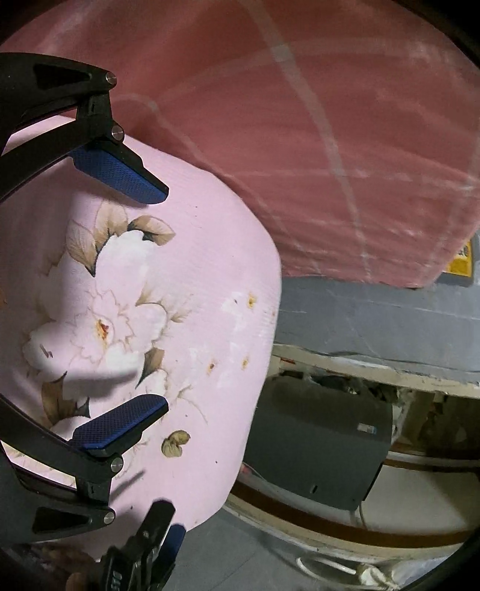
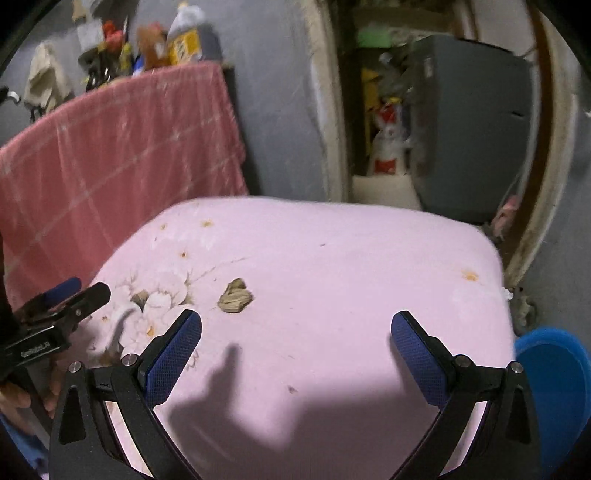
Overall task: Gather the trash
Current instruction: 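Move both tools back toward the last small scraps on the table, then close the right tool on a tan scrap while the left tool grips a small yellow crumb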
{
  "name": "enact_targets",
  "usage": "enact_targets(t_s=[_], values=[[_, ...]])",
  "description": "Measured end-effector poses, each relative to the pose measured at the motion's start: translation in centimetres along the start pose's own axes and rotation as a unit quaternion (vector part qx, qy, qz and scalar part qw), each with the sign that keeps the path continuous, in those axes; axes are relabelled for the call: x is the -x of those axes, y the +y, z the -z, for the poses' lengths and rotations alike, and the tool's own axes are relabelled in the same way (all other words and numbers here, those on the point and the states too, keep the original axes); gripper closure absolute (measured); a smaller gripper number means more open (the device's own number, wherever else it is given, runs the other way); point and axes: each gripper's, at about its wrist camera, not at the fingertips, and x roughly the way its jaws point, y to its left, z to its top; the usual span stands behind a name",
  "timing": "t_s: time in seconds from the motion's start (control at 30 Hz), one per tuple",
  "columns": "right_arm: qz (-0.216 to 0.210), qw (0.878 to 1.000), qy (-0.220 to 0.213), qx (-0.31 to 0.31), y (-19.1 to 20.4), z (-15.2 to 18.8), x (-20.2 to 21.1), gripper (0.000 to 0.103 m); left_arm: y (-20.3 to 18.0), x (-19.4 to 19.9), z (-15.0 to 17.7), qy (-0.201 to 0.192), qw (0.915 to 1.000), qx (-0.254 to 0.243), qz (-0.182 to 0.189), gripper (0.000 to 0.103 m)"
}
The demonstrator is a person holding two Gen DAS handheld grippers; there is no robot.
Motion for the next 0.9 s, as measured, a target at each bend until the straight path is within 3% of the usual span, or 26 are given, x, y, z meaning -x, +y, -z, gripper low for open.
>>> enact_targets(t_s=[0.1,0.17,0.27,0.37,0.6,0.67,0.9], values=[[-0.007,0.999,0.025,0.032,1.3,-0.3,-1.5,0.011,-0.1,-0.3,0.0,0.012,0.9999,0.000,-0.006,0.002],[-0.010,0.998,0.035,0.047,2.0,-0.4,-2.1,0.024,-0.1,-0.7,0.0,0.020,0.9998,0.000,-0.008,0.002],[-0.033,0.996,0.056,0.069,3.1,-0.5,-3.1,0.027,0.1,-1.0,0.0,0.030,0.9995,0.005,-0.004,0.002],[-0.039,0.992,0.075,0.090,4.0,-0.6,-3.8,0.043,0.5,-1.2,0.1,0.034,0.9993,0.014,0.001,0.002],[-0.051,0.991,0.085,0.088,4.0,-1.4,-4.6,0.059,0.8,-0.8,0.3,0.035,0.9992,0.019,0.006,0.002],[-0.054,0.990,0.087,0.092,4.1,-1.4,-4.7,0.076,0.7,-0.8,0.2,0.036,0.9992,0.017,0.008,0.002],[-0.049,0.993,0.065,0.084,3.6,-1.4,-3.7,0.078,0.4,-0.9,-0.1,0.033,0.9992,0.017,0.011,0.002]])
